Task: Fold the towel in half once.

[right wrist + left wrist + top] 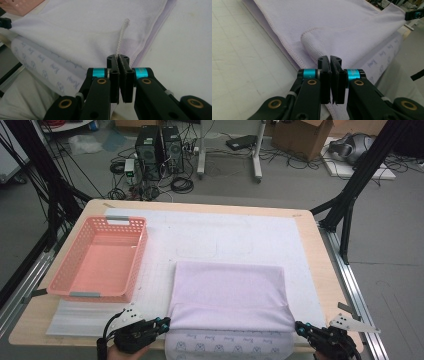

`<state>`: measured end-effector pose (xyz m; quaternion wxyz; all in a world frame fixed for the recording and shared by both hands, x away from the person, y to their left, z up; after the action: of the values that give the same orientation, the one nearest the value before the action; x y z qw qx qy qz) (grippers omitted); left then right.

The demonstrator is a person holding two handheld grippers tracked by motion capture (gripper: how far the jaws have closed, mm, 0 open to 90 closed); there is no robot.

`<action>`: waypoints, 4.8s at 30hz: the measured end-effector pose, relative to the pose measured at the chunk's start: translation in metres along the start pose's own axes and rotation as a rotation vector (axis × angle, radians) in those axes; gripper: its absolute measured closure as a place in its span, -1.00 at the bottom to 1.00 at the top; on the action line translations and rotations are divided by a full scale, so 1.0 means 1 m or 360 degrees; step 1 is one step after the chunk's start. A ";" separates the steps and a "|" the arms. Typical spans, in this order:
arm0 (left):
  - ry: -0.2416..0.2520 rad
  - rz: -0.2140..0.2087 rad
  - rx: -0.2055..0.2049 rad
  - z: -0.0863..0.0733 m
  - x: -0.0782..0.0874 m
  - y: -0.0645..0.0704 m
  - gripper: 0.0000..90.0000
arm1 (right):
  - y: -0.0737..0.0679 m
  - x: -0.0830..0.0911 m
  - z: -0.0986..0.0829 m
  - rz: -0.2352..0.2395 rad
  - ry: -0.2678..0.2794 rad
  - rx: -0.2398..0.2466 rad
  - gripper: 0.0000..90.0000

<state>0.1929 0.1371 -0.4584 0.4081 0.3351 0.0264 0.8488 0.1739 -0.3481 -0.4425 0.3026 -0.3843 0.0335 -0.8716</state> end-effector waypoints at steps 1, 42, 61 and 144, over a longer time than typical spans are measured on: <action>-0.0015 -0.0015 -0.0002 -0.001 0.000 0.000 0.91 | -0.001 0.000 -0.002 -0.0005 -0.0006 0.0002 0.96; -0.0116 0.0209 0.0166 0.079 -0.088 -0.085 0.36 | 0.065 -0.102 0.085 -0.0373 -0.0109 0.0042 0.22; -0.0071 0.0310 0.0189 0.091 -0.091 -0.076 0.90 | 0.063 -0.099 0.089 -0.0230 -0.0040 0.0001 0.95; 0.0043 0.0043 -0.0152 0.085 -0.080 -0.061 0.90 | 0.057 -0.081 0.096 -0.0116 0.0029 0.0123 0.88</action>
<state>0.3198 0.1016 -0.4561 0.4117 0.3041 -0.0133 0.8590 0.3110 -0.3329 -0.4437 0.2849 -0.3654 -0.0117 -0.8861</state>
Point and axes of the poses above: each handheld gripper's, and its own axes: x roughly backward along the jaws, z roughly out of its top, y roughly to its right, the point moved 3 cm from there along -x, roughly forward along the jaws, and after that the axes turned 7 degrees about -y, right-handed, at the moved point
